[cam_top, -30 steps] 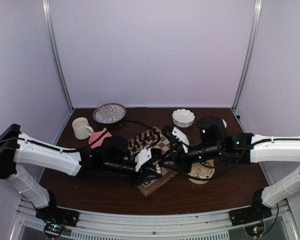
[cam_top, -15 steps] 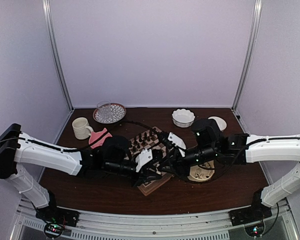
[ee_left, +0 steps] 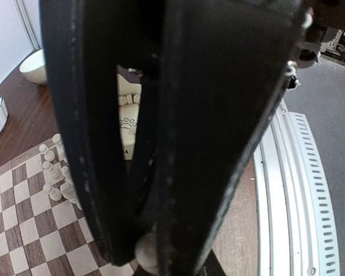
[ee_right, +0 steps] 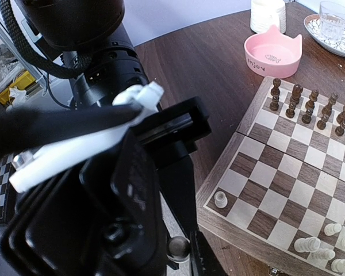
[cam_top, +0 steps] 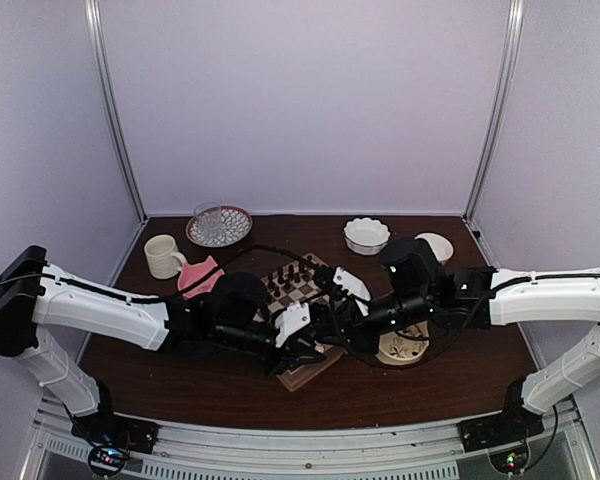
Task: Set up the chess pieces on the board
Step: Pick up the bishop from the chess pile.
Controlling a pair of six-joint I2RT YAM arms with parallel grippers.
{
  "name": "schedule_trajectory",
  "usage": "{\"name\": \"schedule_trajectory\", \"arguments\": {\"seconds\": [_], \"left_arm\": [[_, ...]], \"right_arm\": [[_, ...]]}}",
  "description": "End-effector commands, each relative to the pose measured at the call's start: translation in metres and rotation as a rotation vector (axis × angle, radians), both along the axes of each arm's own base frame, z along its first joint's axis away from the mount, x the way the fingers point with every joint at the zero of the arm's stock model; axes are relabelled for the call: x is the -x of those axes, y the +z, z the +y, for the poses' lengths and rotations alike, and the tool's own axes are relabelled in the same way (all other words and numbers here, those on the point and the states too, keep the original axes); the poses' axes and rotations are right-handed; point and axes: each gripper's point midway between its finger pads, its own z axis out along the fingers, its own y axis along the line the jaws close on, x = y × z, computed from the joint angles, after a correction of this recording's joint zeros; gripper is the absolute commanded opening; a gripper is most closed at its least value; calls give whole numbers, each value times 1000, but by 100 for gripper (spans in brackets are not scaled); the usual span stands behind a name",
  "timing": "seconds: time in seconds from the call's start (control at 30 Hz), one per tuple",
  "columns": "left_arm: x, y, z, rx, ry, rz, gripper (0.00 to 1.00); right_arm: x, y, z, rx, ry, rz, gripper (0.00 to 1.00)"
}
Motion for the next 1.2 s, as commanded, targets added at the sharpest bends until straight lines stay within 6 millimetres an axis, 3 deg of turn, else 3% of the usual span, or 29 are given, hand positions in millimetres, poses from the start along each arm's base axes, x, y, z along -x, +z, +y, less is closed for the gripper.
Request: {"name": "schedule_trajectory", "arguments": {"seconds": [0.0,0.13,0.47,0.67,0.9,1.17], "left_arm": [[0,14,-8,33,-16,-34,0],[-1,13,-8,29,-9,-40,0],[-2,11,-9,23,-5,-41,0],[-4,10,-8,16,9,-47,0],[-7,10,-8,13,25,-47,0],[-12,12,-6,16,60,-50,0]], "right_arm": [[1,11,5,-15,15,-20,22],[-1,9,5,-8,8,-23,25],[-12,17,-2,-14,-68,-69,0],[-33,42,-31,-96,-256,-183,0],[-61,71,-89,-206,-559,-308,0],[-66,73,-103,-226,-625,-324,0]]}}
